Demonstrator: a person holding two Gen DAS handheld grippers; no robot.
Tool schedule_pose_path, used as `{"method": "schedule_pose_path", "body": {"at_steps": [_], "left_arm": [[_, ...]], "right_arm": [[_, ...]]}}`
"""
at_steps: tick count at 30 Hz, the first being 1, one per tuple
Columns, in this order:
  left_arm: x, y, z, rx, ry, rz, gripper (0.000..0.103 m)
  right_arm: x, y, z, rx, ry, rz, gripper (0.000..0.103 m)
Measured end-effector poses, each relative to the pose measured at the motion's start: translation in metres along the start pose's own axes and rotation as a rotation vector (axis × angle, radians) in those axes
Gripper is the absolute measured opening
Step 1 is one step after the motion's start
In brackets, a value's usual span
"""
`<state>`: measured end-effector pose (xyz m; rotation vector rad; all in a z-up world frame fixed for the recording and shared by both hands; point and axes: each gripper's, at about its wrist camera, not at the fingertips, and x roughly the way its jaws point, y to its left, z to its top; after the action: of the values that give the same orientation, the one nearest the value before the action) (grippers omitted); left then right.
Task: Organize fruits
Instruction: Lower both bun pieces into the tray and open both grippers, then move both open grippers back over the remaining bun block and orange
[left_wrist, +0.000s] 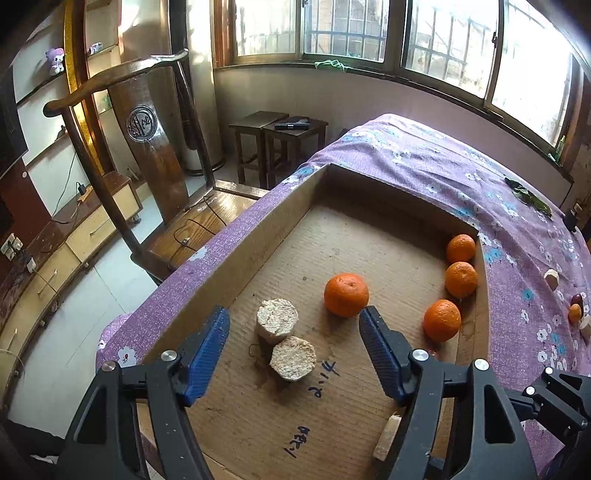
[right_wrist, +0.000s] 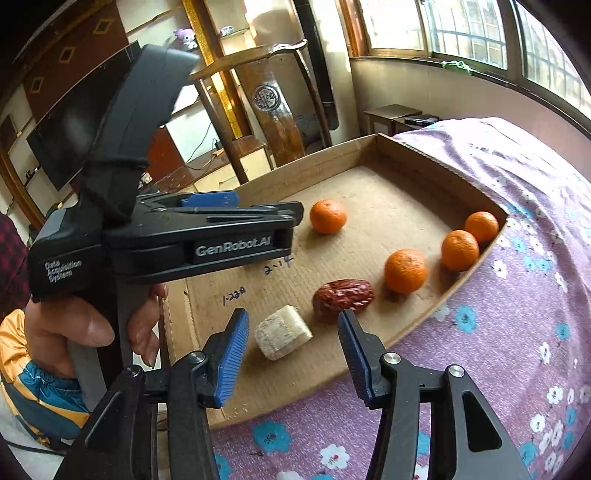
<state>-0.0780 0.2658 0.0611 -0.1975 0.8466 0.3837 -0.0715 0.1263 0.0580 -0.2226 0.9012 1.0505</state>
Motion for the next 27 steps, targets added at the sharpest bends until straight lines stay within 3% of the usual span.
{"method": "schedule_pose_path", "body": {"at_steps": [16,27], "left_arm": [[-0.030,-0.084,-0.009,0.120,-0.056,-0.074,0.086],[-0.037,-0.161,-0.023,0.225,-0.049,-0.168,0.087]], "right_arm": [[-0.070,-0.068,-0.035,0.168,-0.082,-0.185,0.068],[-0.126,-0.125,-0.076,0.309,-0.133,-0.315,0.070]]}}
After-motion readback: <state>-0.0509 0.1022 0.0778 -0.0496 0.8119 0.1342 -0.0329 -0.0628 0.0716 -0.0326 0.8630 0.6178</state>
